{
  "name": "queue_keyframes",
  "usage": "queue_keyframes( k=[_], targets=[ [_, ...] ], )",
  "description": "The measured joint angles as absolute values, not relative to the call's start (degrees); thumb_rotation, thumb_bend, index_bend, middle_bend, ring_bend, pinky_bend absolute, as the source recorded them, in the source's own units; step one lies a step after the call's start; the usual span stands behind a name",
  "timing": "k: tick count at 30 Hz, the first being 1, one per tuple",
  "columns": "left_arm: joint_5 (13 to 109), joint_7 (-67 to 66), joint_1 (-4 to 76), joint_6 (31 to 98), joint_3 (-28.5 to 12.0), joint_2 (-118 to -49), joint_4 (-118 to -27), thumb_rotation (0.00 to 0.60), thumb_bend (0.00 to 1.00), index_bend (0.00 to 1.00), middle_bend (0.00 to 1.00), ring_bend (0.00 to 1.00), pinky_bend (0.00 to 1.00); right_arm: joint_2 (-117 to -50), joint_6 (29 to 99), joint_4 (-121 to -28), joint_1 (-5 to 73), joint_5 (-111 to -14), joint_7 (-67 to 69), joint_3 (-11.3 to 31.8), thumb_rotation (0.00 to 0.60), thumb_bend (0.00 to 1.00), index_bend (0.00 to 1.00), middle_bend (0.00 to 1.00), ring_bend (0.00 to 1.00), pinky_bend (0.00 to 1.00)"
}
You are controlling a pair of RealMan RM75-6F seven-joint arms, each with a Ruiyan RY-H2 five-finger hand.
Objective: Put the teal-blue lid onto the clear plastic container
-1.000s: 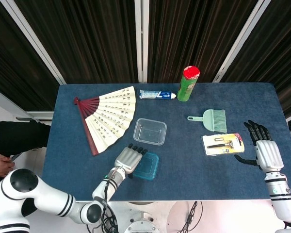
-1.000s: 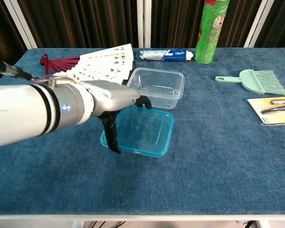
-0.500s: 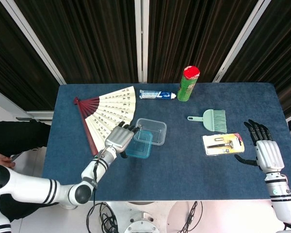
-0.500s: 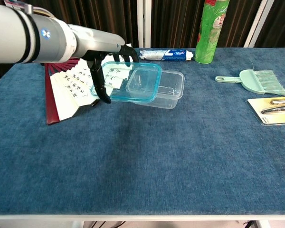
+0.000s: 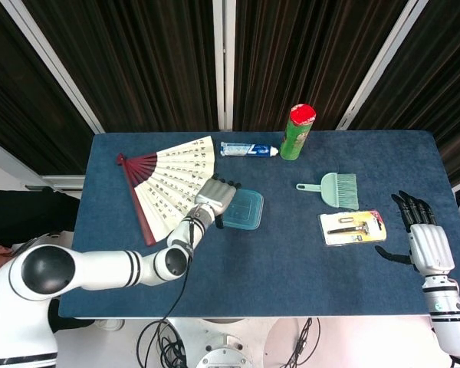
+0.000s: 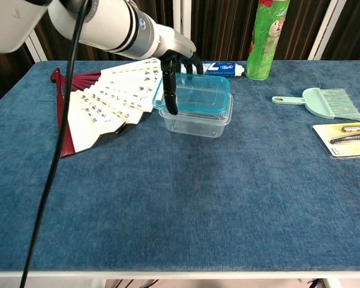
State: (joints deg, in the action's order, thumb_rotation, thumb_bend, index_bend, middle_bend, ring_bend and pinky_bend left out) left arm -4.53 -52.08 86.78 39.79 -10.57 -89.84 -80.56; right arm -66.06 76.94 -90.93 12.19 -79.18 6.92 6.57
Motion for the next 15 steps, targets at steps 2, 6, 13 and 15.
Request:
queue_keyframes(
  k=[2,6,13,15],
  targets=[
    [-6.93,-52.62,88.32,38.74,-9.95,-90.41,-79.08,0.600,0.09,0.28,0.20,0.12,0.05,-66.09,76.87,-90.88,12.19,-79.19,6.92,6.62,0.600,0.05,0.00,0.00,0.00,0.00],
    [-11.50,-53.66,91.79,36.93,-8.65,-91.66,-76.17,0.600,0.09,0.28,0.20,0.12,0.05,-66.08,76.85,-90.89,12.11,-79.34,6.98,6.63,0.600,0.05,0.00,0.00,0.00,0.00],
    [-15.31,-54.64,94.79,35.95,-6.56,-93.95,-72.70,0.600,0.09,0.27,0.20,0.12,0.05,-65.72,77.03,-90.80,11.65,-79.30,7.48,6.64,0.600,0.05,0.00,0.00,0.00,0.00],
    [-16.05,-54.76,95.25,35.75,-6.19,-94.56,-71.69,0.600,0.09,0.27,0.20,0.12,0.05,-65.74,77.02,-90.67,11.58,-79.31,7.65,6.65,0.600,0.05,0.00,0.00,0.00,0.00]
  ],
)
